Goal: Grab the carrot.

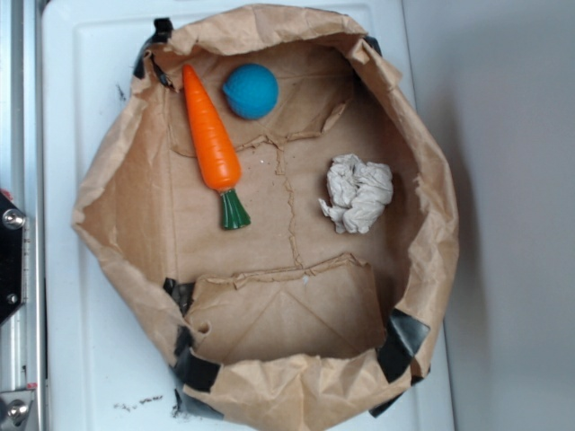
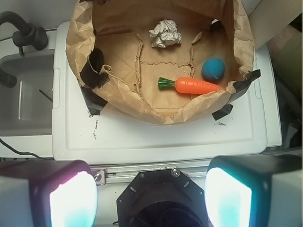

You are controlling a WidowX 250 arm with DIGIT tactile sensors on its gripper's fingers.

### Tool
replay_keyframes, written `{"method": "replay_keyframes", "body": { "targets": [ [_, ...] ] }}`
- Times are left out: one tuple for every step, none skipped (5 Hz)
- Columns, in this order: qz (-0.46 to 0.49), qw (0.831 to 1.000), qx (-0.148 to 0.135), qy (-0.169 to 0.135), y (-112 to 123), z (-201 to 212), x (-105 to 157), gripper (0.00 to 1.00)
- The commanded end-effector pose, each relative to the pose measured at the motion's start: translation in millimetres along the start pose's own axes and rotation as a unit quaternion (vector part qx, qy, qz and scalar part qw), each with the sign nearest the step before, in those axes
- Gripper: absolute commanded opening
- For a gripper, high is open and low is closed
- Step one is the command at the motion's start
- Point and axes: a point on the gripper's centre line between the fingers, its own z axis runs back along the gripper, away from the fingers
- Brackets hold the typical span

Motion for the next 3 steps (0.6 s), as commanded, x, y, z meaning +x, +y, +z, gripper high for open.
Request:
{"method": "replay_keyframes", "body": {
  "targets": [
    [0.0, 1.0, 0.0, 0.0, 0.0, 0.0, 0.0, 1.0],
    [0.017, 1.0, -0.003, -0.005, 0.8, -7.3, 18.9, 1.0],
    [0.01, 1.0, -0.003, -0.017, 1.3, -14.6, 33.5, 1.0]
  ]
}}
